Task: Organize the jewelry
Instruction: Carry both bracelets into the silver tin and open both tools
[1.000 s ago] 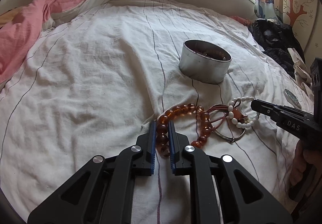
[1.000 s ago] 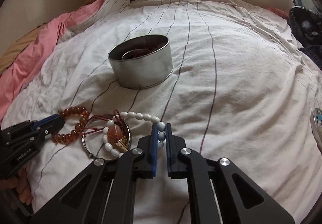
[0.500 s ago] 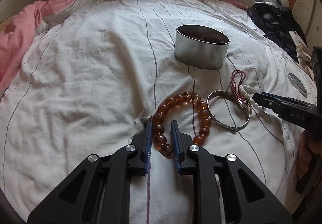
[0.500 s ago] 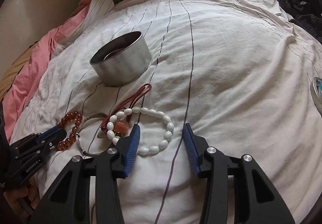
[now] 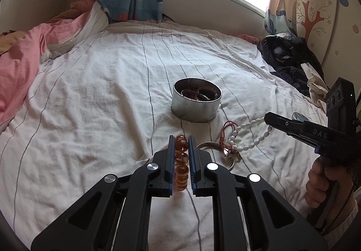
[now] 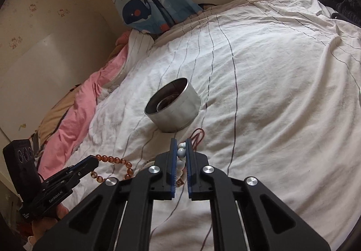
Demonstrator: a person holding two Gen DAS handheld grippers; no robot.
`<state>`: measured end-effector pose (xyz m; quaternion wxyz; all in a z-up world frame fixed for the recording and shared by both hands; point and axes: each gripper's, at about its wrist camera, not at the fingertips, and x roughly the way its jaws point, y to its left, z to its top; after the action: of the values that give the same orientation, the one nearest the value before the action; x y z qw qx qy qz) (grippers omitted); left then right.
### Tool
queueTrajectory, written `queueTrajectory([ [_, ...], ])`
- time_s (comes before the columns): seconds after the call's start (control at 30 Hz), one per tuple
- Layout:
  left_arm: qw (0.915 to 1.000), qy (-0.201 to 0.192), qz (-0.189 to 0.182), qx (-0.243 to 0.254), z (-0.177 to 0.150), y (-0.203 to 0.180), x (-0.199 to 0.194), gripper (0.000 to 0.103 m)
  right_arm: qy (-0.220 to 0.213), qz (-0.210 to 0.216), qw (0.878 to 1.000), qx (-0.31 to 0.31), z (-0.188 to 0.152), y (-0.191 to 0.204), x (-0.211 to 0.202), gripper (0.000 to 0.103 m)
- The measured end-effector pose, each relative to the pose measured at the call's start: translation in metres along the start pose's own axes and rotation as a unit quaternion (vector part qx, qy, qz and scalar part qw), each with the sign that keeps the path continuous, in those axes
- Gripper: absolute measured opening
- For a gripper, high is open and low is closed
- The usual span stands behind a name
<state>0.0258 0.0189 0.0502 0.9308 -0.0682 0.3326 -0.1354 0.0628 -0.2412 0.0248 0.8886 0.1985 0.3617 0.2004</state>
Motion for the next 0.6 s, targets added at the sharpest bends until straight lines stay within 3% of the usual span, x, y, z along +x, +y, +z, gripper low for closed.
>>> queueTrajectory([
  [0.17,0.9999,-0.002,-0.010,0.003,0.010,-0.009,0.002,0.011,-0.043,0.068,0.997,0.006,0.008,0.006,-0.018,0.008],
  [0.27,0.9998,0.005,-0.018,-0.003,0.015,-0.012,0.010,0.011,-0.027,0.053,0.998,0.006,0.009,0.005,-0.012,0.008],
  [0.6,0.9989,-0.010,-0.046,-0.004,0.043,-0.030,0.028,0.011,-0.018,0.088,0.996,-0.001,0.030,0.018,0.003,0.008],
])
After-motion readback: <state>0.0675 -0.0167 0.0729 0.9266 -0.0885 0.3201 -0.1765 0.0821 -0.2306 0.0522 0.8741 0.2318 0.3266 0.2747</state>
